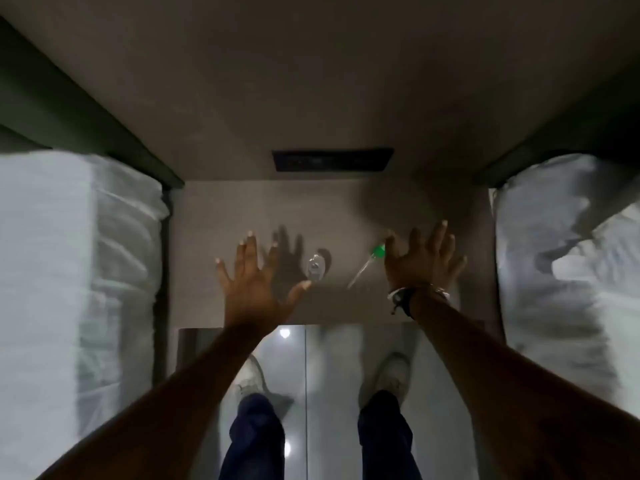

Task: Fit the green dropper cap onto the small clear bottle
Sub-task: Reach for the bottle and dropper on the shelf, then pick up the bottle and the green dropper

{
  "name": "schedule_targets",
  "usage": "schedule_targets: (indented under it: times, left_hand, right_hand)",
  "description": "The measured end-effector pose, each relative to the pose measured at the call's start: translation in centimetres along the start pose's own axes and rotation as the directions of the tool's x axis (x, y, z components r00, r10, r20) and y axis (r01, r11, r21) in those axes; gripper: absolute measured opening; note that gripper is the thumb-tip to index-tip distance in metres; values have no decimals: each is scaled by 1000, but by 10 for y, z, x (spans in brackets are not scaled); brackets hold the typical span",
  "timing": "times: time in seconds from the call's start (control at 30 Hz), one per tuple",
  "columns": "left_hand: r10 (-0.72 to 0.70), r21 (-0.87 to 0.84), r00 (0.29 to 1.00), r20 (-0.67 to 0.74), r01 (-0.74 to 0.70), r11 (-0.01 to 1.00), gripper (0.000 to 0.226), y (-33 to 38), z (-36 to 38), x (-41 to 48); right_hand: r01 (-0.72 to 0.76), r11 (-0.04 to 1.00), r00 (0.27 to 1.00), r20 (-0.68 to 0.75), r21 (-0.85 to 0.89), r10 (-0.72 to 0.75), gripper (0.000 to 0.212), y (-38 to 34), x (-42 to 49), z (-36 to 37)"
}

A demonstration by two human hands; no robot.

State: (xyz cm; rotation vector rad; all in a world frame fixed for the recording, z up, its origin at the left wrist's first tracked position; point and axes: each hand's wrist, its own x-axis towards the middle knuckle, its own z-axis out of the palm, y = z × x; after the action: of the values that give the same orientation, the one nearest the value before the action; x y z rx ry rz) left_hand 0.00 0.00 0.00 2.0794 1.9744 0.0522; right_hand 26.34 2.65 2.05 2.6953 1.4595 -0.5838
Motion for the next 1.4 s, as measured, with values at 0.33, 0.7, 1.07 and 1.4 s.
schedule_targets:
  times: [0.33, 0.7, 1.07, 1.4]
  left_hand:
    - [-160, -149, 980, -115, 142, 979, 77, 30, 142, 26]
    - [-235, -374, 967, -100, 182, 909, 66, 37, 138, 21]
    - [-189, -327, 974, -124, 140, 935, 91, 32, 141, 20]
    - [-175, -249, 979, -100, 145, 957, 67, 32, 142, 19]
  right_hand:
    - [-470, 883, 880, 90, 20, 466, 65, -6, 97, 151]
    - [-435, 742, 900, 231, 511, 369, 37, -32, 90, 116]
    - [211, 267, 976, -216, 940, -10, 15, -73, 17, 41]
    - [353, 391, 935, -335, 850, -117, 20, -69, -8, 50]
